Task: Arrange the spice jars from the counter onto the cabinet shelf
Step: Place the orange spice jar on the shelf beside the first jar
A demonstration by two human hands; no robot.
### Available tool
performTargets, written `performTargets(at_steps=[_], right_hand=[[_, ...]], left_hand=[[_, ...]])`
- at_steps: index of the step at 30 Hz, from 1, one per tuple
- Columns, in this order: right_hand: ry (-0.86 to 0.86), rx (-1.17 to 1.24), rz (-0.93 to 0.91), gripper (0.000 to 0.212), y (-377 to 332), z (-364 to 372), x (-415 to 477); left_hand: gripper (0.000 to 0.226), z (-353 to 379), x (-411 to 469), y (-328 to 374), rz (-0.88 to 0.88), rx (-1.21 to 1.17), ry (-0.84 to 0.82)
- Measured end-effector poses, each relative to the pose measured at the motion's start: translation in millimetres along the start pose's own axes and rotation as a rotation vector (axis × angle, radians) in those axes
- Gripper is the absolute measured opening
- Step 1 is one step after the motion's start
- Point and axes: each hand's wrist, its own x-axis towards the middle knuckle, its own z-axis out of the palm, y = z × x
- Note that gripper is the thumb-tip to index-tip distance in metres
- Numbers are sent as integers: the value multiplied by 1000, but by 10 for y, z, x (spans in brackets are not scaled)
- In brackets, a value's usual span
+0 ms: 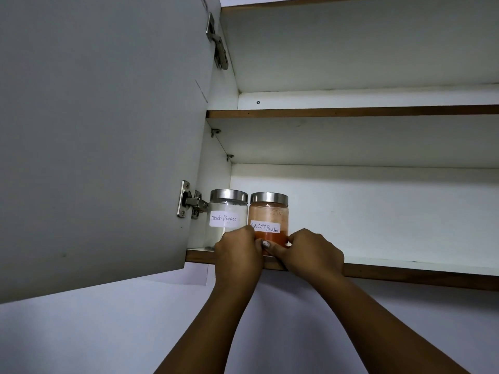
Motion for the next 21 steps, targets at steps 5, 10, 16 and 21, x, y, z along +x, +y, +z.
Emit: performTargets(at_steps=[5,10,16,21], right_hand=[[-30,-18,-21,55,4,-1,-19],[-51,-63,-38,57,-29,18,-55],[-3,-214,-141,81,28,120,-295],[-101,-217,-283,94,194,125,-775]], left_hand=[[25,12,-34,-2,8,22,-28],[26,22,-45,-9,7,-1,-51],[38,18,-192,38,81,21,-156],[61,-56,-589,181,327,105,-210]])
